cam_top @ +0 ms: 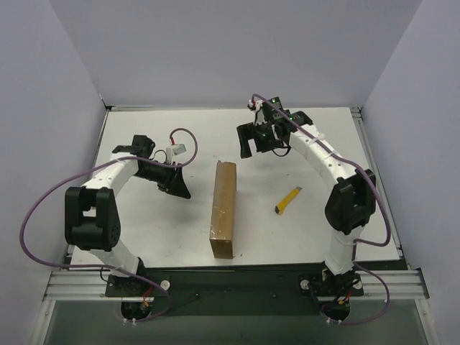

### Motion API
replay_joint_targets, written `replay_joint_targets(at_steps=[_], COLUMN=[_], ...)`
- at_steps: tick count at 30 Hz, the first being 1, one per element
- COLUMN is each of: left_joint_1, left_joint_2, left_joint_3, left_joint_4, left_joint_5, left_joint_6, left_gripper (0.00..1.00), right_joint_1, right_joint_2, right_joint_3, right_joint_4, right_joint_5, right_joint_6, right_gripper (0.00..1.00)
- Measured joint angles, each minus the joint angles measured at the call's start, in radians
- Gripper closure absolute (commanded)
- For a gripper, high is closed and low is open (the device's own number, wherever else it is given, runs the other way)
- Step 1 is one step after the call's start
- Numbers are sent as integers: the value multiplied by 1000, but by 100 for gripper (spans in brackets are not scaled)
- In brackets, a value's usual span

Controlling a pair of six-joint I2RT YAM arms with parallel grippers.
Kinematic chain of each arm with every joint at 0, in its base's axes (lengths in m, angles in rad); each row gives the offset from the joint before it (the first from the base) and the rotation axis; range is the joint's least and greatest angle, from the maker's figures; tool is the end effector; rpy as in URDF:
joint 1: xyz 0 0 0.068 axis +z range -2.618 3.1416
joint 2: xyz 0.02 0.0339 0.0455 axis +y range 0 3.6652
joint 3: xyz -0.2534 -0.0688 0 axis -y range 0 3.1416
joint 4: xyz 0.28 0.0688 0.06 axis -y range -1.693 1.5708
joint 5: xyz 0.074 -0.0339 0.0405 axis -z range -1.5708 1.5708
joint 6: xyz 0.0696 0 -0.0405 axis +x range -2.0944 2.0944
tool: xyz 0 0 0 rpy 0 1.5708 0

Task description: Unpack the express box

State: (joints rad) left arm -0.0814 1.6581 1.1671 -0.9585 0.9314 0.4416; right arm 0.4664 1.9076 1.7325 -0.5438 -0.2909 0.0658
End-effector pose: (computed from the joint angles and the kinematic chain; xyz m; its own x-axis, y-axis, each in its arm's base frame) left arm 0.3256 -0.0826 0.1721 -0.8324 0.3238 -0.4498 0.5542 0.4960 -0.6684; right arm 0.4338 0.2408 0.2703 -0.6279 -0.2456 -0.7385 -0.5835 0.7764 0.2380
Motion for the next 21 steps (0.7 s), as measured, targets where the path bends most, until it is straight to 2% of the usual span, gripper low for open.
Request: replay_joint_targets(at_steps=[2,5,6,7,8,9,11,14,16,19,21], left_joint_1=[-2,-4,-4,-5,-5,-5,-7,-17,-33,-76,-105], left_joint_2=[-25,-61,-65,-66,-67,-67,-74,-91,-92,-92,-92], left_joint_3=[-29,-103,-128,-149,-176,-197,-242,-309,-330,-352,-351], left_joint_4=[95,273,333,384,443,484,553,643,695,822,907], left_joint_5=[10,34,42,48,56,63,78,115,139,176,196], left_joint_6=[-90,-290,-354,-407,-455,-489,-528,-578,-615,-688,-743], left_gripper=[41,45,48,51,54,56,58,57,56,56,57], right_joint_1=[21,100,133,154,192,219,245,240,237,229,230], right_joint_2=[-59,-124,-152,-173,-209,-234,-263,-250,-229,-169,-98], right_joint_3=[44,121,113,98,51,5,-94,-199,-208,-145,-39], right_joint_4=[-71,-129,-139,-151,-160,-178,-209,-260,-284,-293,-298], right_joint_5=[13,14,18,26,40,53,99,153,158,145,128], right_joint_6=[-6,-26,-45,-64,-86,-106,-138,-169,-180,-185,-187], right_gripper=[1,21,34,41,61,72,86,82,82,81,81])
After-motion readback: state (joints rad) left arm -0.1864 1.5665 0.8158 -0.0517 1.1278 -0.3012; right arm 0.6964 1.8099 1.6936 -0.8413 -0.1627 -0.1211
